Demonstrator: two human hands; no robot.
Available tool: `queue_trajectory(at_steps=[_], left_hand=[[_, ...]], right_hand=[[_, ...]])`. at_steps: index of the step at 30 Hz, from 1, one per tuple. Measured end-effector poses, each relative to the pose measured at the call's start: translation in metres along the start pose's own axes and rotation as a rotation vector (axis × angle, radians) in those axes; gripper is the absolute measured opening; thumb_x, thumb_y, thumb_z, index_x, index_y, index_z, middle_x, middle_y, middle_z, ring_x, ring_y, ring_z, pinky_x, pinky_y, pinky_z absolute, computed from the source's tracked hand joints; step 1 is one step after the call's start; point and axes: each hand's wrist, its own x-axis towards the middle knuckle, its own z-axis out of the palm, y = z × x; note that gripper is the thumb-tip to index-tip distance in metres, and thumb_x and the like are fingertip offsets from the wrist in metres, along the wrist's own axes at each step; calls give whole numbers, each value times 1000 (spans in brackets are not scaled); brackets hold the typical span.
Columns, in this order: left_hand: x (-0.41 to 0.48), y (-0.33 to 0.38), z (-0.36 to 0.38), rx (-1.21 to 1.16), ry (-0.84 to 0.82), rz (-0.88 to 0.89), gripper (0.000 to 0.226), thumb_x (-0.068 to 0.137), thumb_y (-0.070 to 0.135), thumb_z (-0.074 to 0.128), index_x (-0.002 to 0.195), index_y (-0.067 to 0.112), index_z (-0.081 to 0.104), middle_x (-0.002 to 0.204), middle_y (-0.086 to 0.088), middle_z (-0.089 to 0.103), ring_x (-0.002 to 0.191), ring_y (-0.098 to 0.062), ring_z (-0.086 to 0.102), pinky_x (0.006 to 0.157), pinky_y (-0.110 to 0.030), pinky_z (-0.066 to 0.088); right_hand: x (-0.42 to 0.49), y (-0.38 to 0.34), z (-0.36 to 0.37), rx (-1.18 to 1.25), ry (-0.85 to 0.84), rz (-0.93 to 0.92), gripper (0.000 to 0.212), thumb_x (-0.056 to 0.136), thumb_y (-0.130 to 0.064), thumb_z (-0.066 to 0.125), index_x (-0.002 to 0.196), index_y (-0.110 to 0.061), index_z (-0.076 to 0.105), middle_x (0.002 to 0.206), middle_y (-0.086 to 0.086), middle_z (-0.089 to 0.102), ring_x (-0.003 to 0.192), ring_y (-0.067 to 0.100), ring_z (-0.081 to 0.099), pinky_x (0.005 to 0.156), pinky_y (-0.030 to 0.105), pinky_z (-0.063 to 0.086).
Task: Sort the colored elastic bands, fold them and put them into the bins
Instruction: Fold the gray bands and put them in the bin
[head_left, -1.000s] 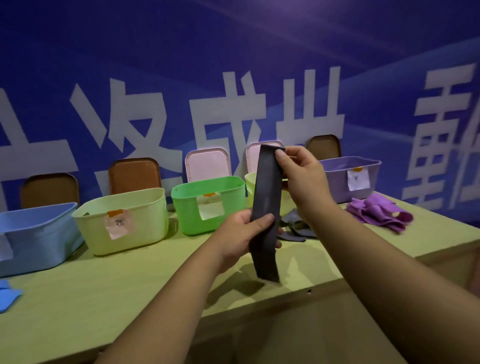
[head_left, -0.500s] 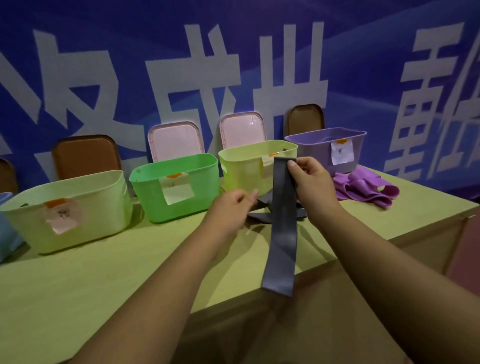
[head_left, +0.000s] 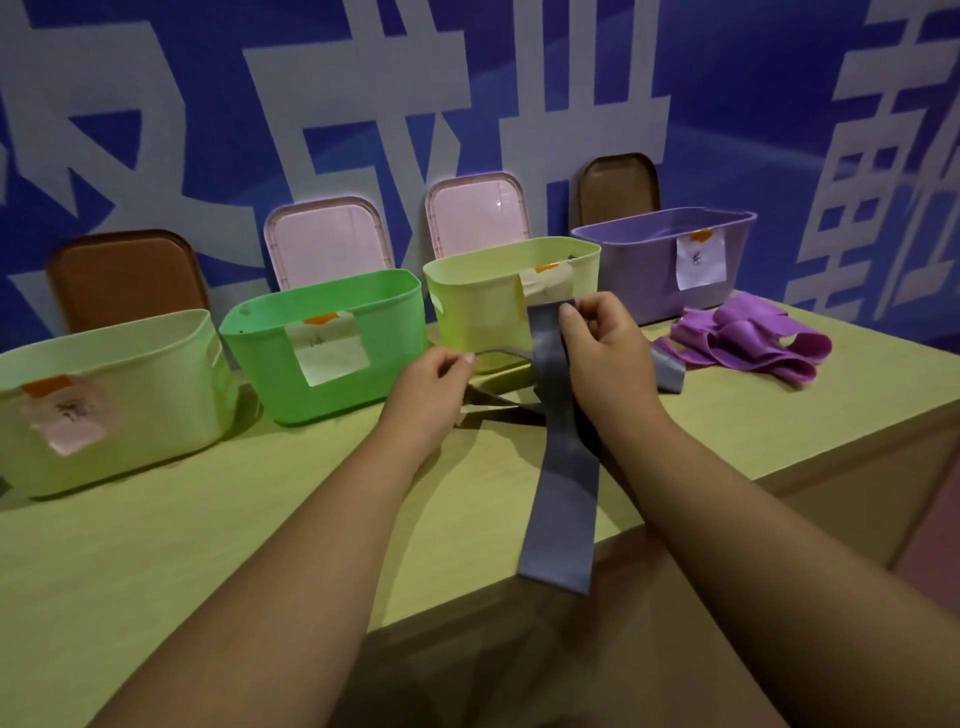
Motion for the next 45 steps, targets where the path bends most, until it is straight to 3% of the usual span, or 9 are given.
queue_trajectory(at_steps=[5, 9, 13, 15, 19, 25, 34, 39, 45], left_hand=[[-2, 13, -10, -463, 89, -162, 32, 109, 37, 49, 102, 16, 71, 95, -11, 78, 83, -26, 76, 85, -41, 57], [-11, 12, -26, -110, 138, -105, 34, 94, 33, 48, 74, 11, 63, 73, -15, 68, 65, -23, 54, 68, -37, 40], [-15, 8, -37, 283, 124, -52, 32, 94, 27, 53, 63, 22, 48, 70, -5, 45, 71, -26, 44, 63, -36, 31], [-11, 3, -36, 431, 99, 14, 16, 91, 18, 59, 86, 27, 71, 96, -4, 61, 98, -29, 56, 80, -38, 49], [-6, 4, -34, 531, 1, 151, 56, 86, -2, 60, 132, 28, 72, 135, -1, 63, 128, -26, 56, 107, -42, 51], [0, 5, -21, 602, -242, 141, 51, 101, 39, 68, 150, 27, 61, 149, 2, 62, 131, -22, 61, 109, -39, 51], [6, 3, -16, 633, -128, 97, 49, 91, 46, 82, 136, 35, 67, 116, 17, 74, 117, -17, 63, 107, -46, 45], [8, 2, -16, 699, -122, 93, 55, 92, 50, 79, 143, 33, 65, 137, 10, 69, 130, -23, 59, 112, -51, 43], [4, 2, -18, 615, -109, 126, 44, 88, 43, 85, 130, 32, 73, 126, 11, 75, 118, -18, 66, 109, -47, 50]], right_hand=[[-4, 2, -1, 10, -77, 2, 13, 111, -38, 57, 114, -29, 65, 103, -9, 71, 101, 6, 67, 88, 31, 57], [-6, 2, 0, -12, -108, 10, 13, 110, -39, 58, 113, -30, 67, 101, -10, 73, 98, 6, 68, 86, 37, 59], [-6, 0, -1, -52, -121, 16, 15, 112, -38, 54, 118, -28, 64, 102, -14, 70, 93, -4, 66, 75, 22, 55], [-6, 1, -1, -63, -119, 31, 15, 113, -38, 53, 119, -29, 63, 103, -13, 69, 97, 2, 67, 75, 22, 54], [-5, 3, 0, -86, -107, 48, 15, 112, -40, 52, 119, -31, 62, 105, -10, 69, 101, 9, 66, 85, 33, 58], [-4, 3, 1, -127, -121, 32, 16, 113, -40, 51, 119, -31, 61, 105, -9, 69, 100, 8, 65, 91, 40, 58], [-5, 4, 3, -125, -140, 1, 14, 112, -40, 52, 116, -32, 62, 103, -9, 69, 100, 10, 65, 94, 45, 59], [-6, 4, 3, -134, -143, -8, 15, 112, -39, 53, 116, -30, 63, 103, -7, 71, 100, 11, 66, 92, 45, 58], [-6, 5, 2, -137, -151, -15, 15, 112, -39, 52, 115, -30, 64, 102, -3, 71, 98, 14, 66, 87, 39, 56]])
